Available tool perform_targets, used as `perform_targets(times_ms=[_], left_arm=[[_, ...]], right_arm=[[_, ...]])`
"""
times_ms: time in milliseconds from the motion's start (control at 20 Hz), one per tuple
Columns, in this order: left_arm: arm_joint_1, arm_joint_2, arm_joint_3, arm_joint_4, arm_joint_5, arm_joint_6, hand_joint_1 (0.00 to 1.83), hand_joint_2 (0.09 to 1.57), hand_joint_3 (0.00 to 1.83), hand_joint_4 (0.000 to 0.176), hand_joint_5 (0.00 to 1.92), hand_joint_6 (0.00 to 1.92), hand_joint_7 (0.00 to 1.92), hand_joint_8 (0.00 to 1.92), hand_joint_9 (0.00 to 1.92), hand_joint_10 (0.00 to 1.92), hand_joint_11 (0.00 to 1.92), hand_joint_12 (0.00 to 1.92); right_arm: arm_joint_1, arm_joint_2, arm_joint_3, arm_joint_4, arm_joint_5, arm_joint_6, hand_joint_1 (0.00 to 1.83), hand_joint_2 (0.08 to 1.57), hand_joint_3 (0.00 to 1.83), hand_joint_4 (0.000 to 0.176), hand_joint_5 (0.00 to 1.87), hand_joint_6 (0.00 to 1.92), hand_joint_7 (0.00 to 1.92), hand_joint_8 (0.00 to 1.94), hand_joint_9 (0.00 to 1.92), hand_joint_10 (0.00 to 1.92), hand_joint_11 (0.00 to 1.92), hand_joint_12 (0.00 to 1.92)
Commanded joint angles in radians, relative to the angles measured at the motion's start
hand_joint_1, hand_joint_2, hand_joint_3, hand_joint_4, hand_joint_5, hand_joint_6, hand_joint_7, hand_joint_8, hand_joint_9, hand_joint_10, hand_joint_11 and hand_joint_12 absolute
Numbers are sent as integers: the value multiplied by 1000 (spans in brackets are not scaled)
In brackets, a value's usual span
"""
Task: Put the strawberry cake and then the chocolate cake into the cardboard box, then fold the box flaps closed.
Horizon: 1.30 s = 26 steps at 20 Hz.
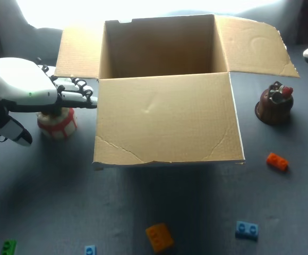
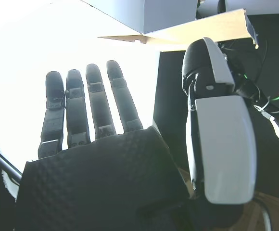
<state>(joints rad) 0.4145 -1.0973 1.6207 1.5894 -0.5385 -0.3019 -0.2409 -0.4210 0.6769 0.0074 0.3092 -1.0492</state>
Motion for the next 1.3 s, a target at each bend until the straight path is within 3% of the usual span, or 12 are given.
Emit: perform_targets(times_ms=[0,350,700,750,850,900,1250], left_arm=[[-1,2,8,-37,15,4,1292,962,11,55,0,0,2,0,0,0,0,160],[27,-28,38,-28,37,1,1292,963,10,55,0,0,2,0,0,0,0,158],[37,-47,53,-24,49,1,1248,957,2,57,0,0,0,0,0,0,0,132],[37,-49,53,-17,52,1,1248,944,0,63,0,0,0,0,0,0,0,140],[37,-51,54,-11,57,1,1234,931,0,64,0,0,15,2,6,1,0,188],[36,-52,57,-11,58,1,1212,944,0,64,0,0,14,1,16,4,0,232],[11,-77,107,-11,30,-22,1246,942,0,68,28,6,40,4,35,6,0,248]], right_arm=[[13,9,1,7,115,0,280,1137,0,0,198,2,186,3,160,16,0,508],[13,10,1,7,116,0,280,1137,0,0,198,2,186,2,161,15,0,509],[13,10,1,7,117,-1,256,1130,0,0,207,4,221,2,177,12,0,632],[13,10,1,7,117,-1,238,1145,4,0,176,2,185,1,156,2,0,528],[13,10,1,7,117,-1,269,1140,0,0,188,8,200,6,171,8,0,520],[13,10,1,7,117,-1,251,1149,2,0,160,7,186,5,148,2,0,322],[15,9,1,7,118,-1,266,1154,3,0,144,2,135,0,116,0,0,199]])
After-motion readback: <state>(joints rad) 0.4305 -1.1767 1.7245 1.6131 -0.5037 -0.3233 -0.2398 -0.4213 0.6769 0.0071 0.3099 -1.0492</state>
